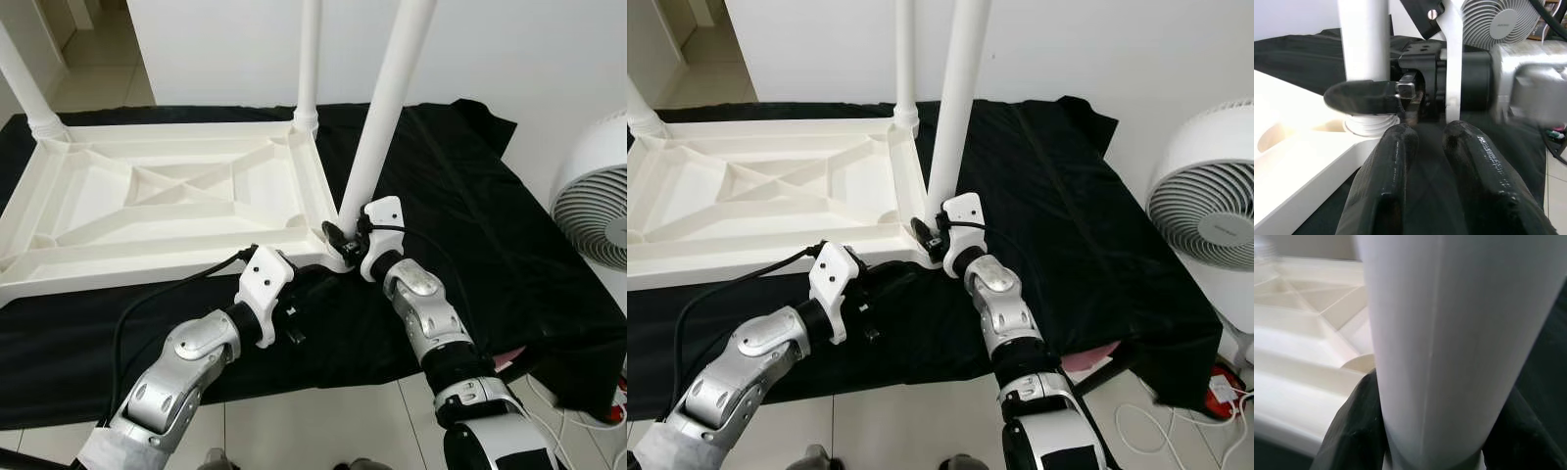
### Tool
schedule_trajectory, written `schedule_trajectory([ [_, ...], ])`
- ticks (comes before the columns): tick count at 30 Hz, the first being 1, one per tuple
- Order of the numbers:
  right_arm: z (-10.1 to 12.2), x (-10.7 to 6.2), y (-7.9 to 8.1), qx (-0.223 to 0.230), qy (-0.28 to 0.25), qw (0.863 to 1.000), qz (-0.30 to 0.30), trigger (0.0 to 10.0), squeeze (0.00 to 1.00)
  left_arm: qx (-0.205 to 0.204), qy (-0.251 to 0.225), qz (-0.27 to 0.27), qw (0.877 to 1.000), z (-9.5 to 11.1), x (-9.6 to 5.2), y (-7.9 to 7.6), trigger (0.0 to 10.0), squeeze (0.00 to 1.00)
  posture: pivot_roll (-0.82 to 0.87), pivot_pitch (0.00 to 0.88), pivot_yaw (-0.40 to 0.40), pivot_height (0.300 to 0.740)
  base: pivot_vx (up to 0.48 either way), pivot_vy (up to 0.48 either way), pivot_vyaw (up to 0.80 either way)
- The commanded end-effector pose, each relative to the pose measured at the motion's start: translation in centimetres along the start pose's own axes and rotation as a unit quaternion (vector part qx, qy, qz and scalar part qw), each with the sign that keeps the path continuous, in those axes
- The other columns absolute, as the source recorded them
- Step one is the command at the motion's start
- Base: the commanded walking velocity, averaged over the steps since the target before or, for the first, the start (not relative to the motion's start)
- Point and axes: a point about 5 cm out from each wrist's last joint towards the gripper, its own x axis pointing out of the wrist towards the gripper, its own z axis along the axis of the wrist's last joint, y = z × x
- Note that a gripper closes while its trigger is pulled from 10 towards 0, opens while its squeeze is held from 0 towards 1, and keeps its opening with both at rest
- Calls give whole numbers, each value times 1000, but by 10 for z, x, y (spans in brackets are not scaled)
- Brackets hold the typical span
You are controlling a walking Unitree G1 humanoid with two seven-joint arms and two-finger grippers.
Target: Building children table
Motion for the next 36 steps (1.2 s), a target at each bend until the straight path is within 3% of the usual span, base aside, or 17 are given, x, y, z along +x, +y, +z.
schedule_trajectory([
  [1,-9,-9,5,8,26,996,-82,0,0,-6,4,-33,999,-1,0,-6,10000,0,-3,80,-20,740,0,0,0],
  [4,-9,-12,8,15,27,994,-106,0,0,-6,5,-34,999,-2,0,-6,10000,0,-3,80,-20,740,0,0,0],
  [5,-4,-13,16,24,21,995,-99,0,0,-8,4,-35,999,-2,0,-7,10000,0,-4,80,-22,740,0,0,0],
  [9,-1,-15,15,30,26,995,-96,0,0,-8,5,-39,999,-2,1,-8,10000,0,-10,77,-21,740,0,0,0],
  [10,0,-15,15,30,25,995,-92,1137,0,-7,5,-39,999,-2,1,-7,10000,0,-9,67,-24,740,0,0,0],
  [12,0,-15,15,30,24,995,-89,1137,0,-7,6,-39,999,-3,1,-7,10000,0,-9,67,-24,740,0,0,0],
  [13,3,-15,14,32,18,996,-79,10000,0,-7,5,-38,999,-2,1,-7,10000,0,-7,62,-27,740,0,0,0],
  [16,6,-16,14,33,13,997,-73,10000,0,-6,4,-38,999,-2,2,-6,10000,0,-7,62,-27,740,0,0,0],
  [17,8,-15,9,32,11,997,-62,10000,1000,-6,4,-38,999,-2,2,-7,10000,0,-8,56,-31,740,0,0,0],
  [21,15,-12,-15,17,6,999,-31,10000,1000,-5,3,-38,999,-2,2,-7,10000,0,-5,45,-34,740,0,0,0],
  [26,18,-11,-23,5,9,1000,-2,10000,1000,-3,2,-38,999,-2,2,-7,10000,0,-5,42,-34,740,0,0,0],
  [28,18,-10,-25,-21,19,997,71,10000,1000,-1,2,-38,999,-2,3,-6,10000,0,-6,36,-32,740,0,0,0],
  [29,15,-10,-25,-35,28,993,113,10000,0,0,2,-38,999,-1,3,-5,10000,0,-5,31,-31,740,0,0,0],
  [32,8,-9,-25,-64,45,978,194,10000,0,2,2,-41,999,-1,3,-5,10000,0,-9,27,-26,740,0,0,0],
  [36,6,-8,-26,-70,52,974,208,10000,0,2,2,-42,999,-1,4,-5,10000,0,-9,27,-26,740,0,0,0],
])
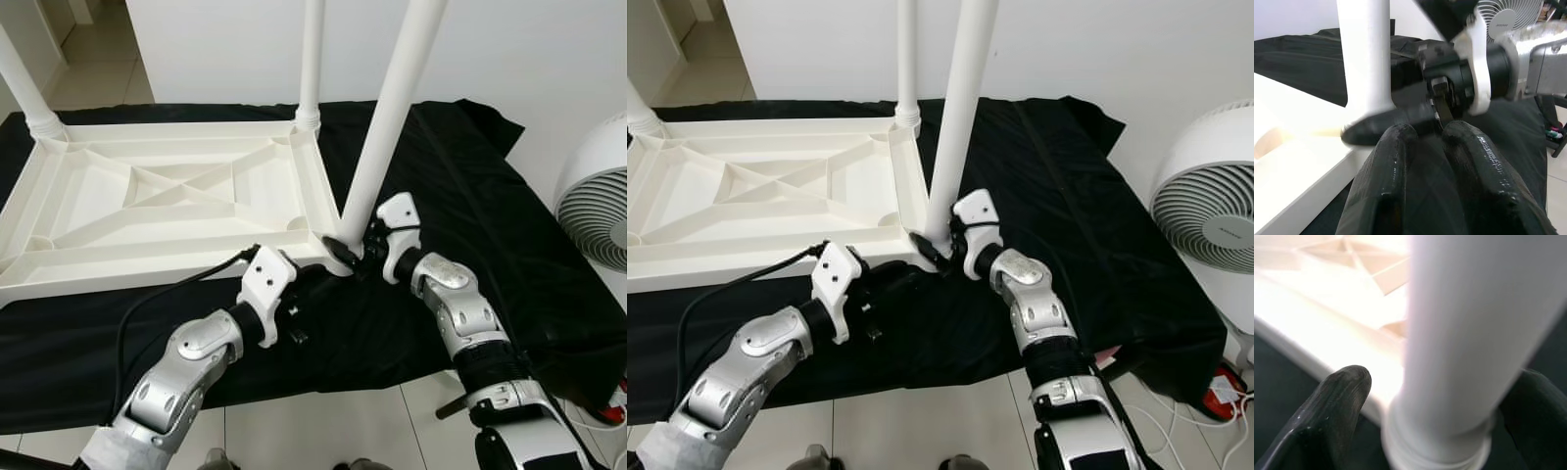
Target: Building children table
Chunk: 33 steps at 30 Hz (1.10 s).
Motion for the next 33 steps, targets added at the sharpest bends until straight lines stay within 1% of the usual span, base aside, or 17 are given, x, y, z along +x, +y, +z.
schedule_trajectory([
  [1,3,3,-1,-8,-3,1000,12,10000,0,1,4,-37,999,-2,0,-4,10000,0,-9,27,-26,740,0,0,0],
  [5,3,2,-2,-6,-4,1000,19,10000,0,1,4,-37,999,-2,0,-4,10000,0,-9,27,-26,740,0,0,0],
  [8,4,4,-3,-24,-3,999,27,10000,0,1,5,-38,999,-2,1,-4,10000,0,-9,27,-26,740,0,0,0],
  [9,4,7,-5,-33,-2,999,41,10000,0,2,4,-38,999,-2,1,-4,10000,0,-5,22,-26,740,0,0,0],
  [10,4,7,-5,-33,-2,999,41,10000,0,2,4,-38,999,-2,1,-4,10000,0,-5,22,-26,740,0,0,0],
  [11,7,17,-8,-36,-5,998,49,10000,0,5,5,-35,999,-1,0,-2,10000,0,24,5,-31,740,0,0,0],
  [12,7,17,-8,-36,-5,998,49,10000,0,5,5,-35,999,-1,0,-2,10000,0,24,5,-31,740,0,0,0],
  [13,9,24,-10,-38,-6,998,56,10000,0,6,4,-31,999,-1,-1,-1,10000,0,30,4,-32,740,0,0,0],
  [14,11,28,-11,-42,-5,997,60,6471,0,7,5,-28,1000,0,-1,0,10000,0,30,4,-32,740,0,0,0],
  [16,12,30,-11,-43,-4,997,61,6471,0,8,5,-27,1000,0,-2,0,10000,0,30,4,-32,740,0,0,0],
  [17,11,31,-11,-46,-2,997,62,1961,0,8,5,-26,1000,0,-2,0,10000,0,32,6,-32,740,0,0,0],
  [19,11,31,-11,-47,0,997,62,1961,0,8,6,-26,1000,-1,-2,0,10000,0,32,6,-32,740,0,0,0],
  [20,6,30,-11,-41,10,997,59,0,0,8,6,-26,1000,-1,-2,0,10000,0,30,10,-30,740,0,0,0],
  [23,5,30,-11,-37,13,998,58,0,0,7,5,-26,1000,-1,-2,0,10000,0,30,10,-30,740,0,0,0],
  [28,-5,24,-11,-26,19,997,63,0,0,5,5,-27,1000,-1,-2,-1,10000,0,23,18,-31,740,0,0,0],
  [32,-10,20,-13,-20,13,998,50,0,0,3,4,-27,1000,-1,-1,-2,10000,0,19,25,-34,740,0,0,0],
  [33,-10,19,-16,-20,12,999,36,8118,0,3,3,-27,1000,-1,-1,-3,10000,0,18,34,-37,740,0,0,0],
])
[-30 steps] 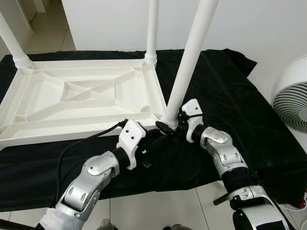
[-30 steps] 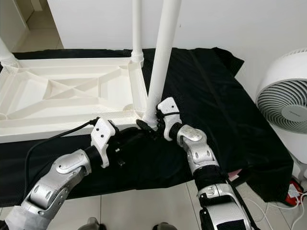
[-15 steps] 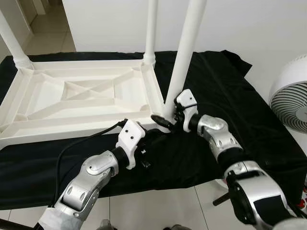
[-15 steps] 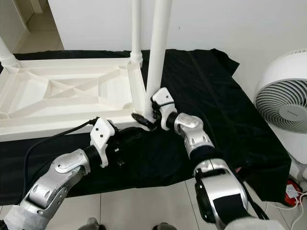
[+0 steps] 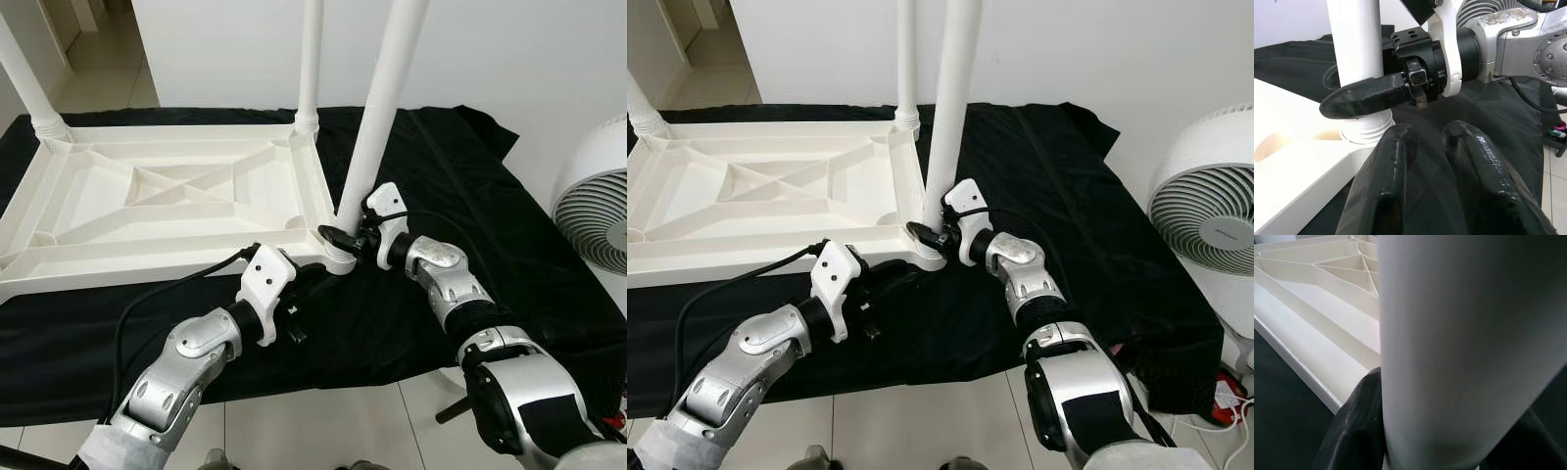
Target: Building children table
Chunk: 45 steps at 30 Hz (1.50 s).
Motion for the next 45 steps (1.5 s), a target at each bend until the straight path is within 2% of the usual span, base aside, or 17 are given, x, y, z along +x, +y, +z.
schedule_trajectory([
  [1,-16,-4,5,11,30,999,-3,8118,0,-3,1,-28,1000,-1,0,-5,10000,0,18,34,-37,740,0,0,0],
  [2,-16,-5,3,13,29,999,-16,10000,0,-3,1,-28,1000,-1,0,-5,10000,0,18,34,-37,740,0,0,0],
  [6,-15,-8,-2,17,28,998,-48,10000,0,-5,1,-27,1000,-2,0,-5,10000,0,15,43,-38,740,0,0,0],
  [8,-7,-9,-7,23,6,994,-107,10000,0,-7,0,-27,1000,-2,0,-6,10000,0,12,55,-36,740,0,0,0],
  [13,-4,-7,-8,35,0,988,-148,10000,0,-8,0,-26,1000,-1,0,-6,10000,0,9,64,-31,740,0,0,0],
  [15,-1,-5,-5,70,-13,971,-226,10000,0,-9,-1,-27,1000,-1,0,-6,10000,0,7,72,-30,740,0,0,0],
  [16,-1,-5,-5,70,-13,971,-226,10000,0,-9,-1,-27,1000,-1,0,-6,10000,0,7,72,-30,740,0,0,0],
  [20,-3,-5,10,83,-15,932,-353,10000,0,-11,0,-29,1000,-1,0,-7,10000,0,1,84,-25,740,0,0,0],
  [21,-3,-5,10,83,-15,932,-353,10000,0,-11,0,-29,1000,-1,0,-7,10000,0,1,84,-25,740,0,0,0],
  [23,-5,-4,19,98,-11,907,-409,10000,0,-12,1,-30,999,-1,0,-8,10000,0,-1,86,-21,740,0,0,0],
  [24,-4,-2,24,106,-12,902,-419,10000,0,-12,1,-31,999,-1,1,-8,10000,0,-1,86,-21,740,0,0,0],
  [28,5,2,30,100,-24,908,-405,10000,0,-13,1,-33,999,-1,1,-8,10000,0,-1,86,-21,740,0,0,0],
  [32,11,-1,27,80,-31,911,-404,10000,0,-11,1,-35,999,-1,1,-7,10000,0,-12,86,-14,740,0,0,0],
  [33,11,-4,23,78,-36,910,-406,10000,812,-10,1,-35,999,-1,2,-6,10000,0,-7,86,-17,740,0,0,0],
  [35,11,-4,23,78,-36,910,-406,10000,812,-10,1,-35,999,-1,2,-6,10000,0,-7,86,-17,740,0,0,0],
  [36,12,-7,22,81,-42,909,-407,10000,1000,-10,1,-33,999,-1,2,-5,10000,0,-7,86,-17,740,0,0,0],
  [45,18,-31,23,64,-73,897,-430,10000,1000,-2,-1,-19,1000,0,2,-1,10000,0,-8,85,-19,740,0,0,0],
])
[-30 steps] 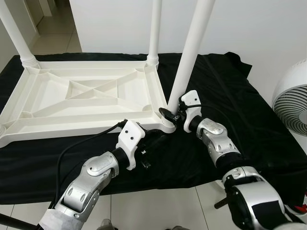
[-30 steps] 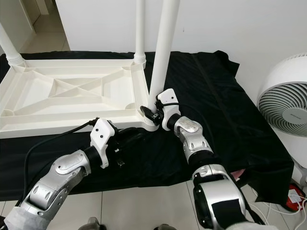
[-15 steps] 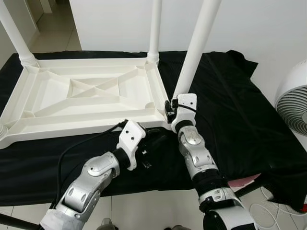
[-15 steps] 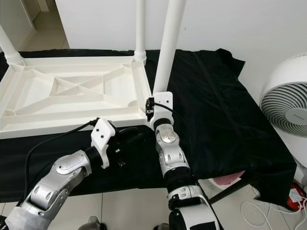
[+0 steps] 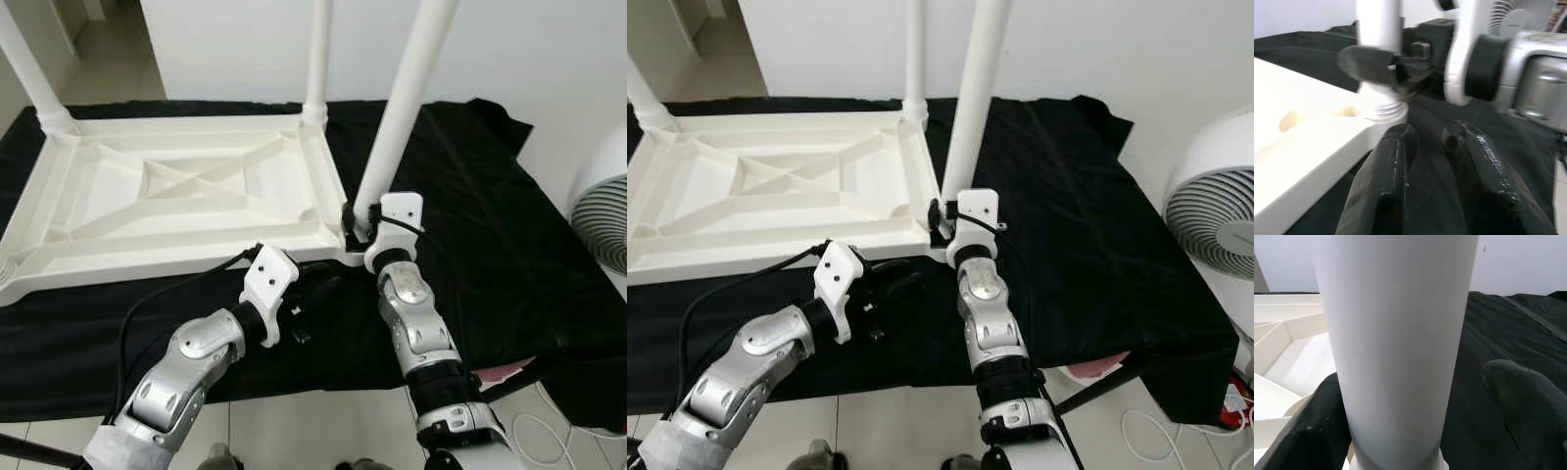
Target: Building children table
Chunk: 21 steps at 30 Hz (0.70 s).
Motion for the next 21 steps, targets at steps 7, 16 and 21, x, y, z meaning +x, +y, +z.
schedule_trajectory([
  [7,-5,-28,-11,2,2,1000,31,10000,0,35,36,45,998,-4,4,24,10000,0,-18,85,-22,740,0,0,0],
  [16,-8,-45,-12,36,13,997,72,10000,0,61,46,147,986,2,1,62,10000,0,-34,87,-12,740,0,0,0],
  [21,-8,-47,-15,36,13,996,76,10000,4,62,45,157,985,4,0,66,10000,0,-36,86,-7,740,0,0,0],
])
